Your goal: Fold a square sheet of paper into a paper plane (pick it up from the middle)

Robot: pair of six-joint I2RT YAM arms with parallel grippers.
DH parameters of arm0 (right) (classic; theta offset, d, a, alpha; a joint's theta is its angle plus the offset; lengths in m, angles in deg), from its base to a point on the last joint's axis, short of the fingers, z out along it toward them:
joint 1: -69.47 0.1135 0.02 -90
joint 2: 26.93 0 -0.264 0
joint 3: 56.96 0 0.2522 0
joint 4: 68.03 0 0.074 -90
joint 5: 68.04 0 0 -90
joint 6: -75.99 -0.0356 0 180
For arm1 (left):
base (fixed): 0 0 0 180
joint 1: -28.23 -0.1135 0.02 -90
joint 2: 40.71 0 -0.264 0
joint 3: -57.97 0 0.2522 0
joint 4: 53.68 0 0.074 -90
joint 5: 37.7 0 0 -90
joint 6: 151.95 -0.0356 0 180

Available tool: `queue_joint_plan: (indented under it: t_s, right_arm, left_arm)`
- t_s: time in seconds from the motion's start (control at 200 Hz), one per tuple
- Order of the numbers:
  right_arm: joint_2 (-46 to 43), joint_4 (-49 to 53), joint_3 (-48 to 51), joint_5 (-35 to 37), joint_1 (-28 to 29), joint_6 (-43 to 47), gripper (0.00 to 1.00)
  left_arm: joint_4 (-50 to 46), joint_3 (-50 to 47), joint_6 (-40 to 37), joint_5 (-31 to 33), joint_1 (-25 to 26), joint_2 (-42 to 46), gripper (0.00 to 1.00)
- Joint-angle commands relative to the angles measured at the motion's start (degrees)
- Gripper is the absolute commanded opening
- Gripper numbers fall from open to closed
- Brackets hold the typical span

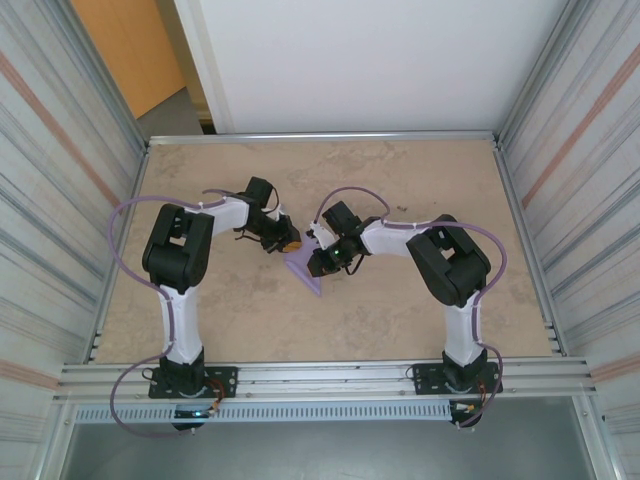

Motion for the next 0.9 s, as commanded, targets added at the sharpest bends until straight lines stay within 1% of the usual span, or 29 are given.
queue_joint_plan:
  t_s: [0.0,0.115,0.2,0.331,0.436,0.476,0.656,0.797,0.897]
  right_arm:
    - [1.92,2.09,-1.16,1.19,0.02,-0.48,0.12]
    - [2.44,3.11,-1.40,1.75,0.01,-0.32,0.11]
    - [2.79,3.75,-1.48,2.03,-0.01,-0.26,0.11]
    - [3.10,4.35,-1.65,2.19,-0.06,-0.35,0.11]
    - [3.11,4.44,-1.78,2.22,0.02,-0.53,0.12]
    - [3.13,4.44,-1.84,2.35,0.01,-0.61,0.12]
    - [3.15,5.21,-2.26,1.99,0.03,-0.18,0.11]
    - [3.28,5.43,-2.62,2.06,0.03,0.00,0.11]
    - [3.49,5.52,-2.83,1.93,0.04,-0.03,0.11]
  left_arm:
    - [-1.82,-0.29,-1.19,-0.01,0.60,-0.88,0.13]
    - [-1.46,-0.33,-1.20,-0.15,0.61,1.35,0.14]
    - [0.54,-1.52,-0.22,0.00,0.44,4.89,0.18]
    - [4.06,-5.15,1.93,0.53,0.28,10.74,0.23]
    - [6.78,-9.65,4.29,0.96,0.37,14.56,0.23]
    - [7.77,-11.62,5.51,1.13,0.42,15.81,0.23]
    - [12.50,-19.59,10.40,1.25,2.17,20.06,0.15]
    - [15.53,-23.65,13.15,1.31,4.22,21.85,0.13]
    - [17.24,-25.26,14.41,1.09,4.99,21.62,0.12]
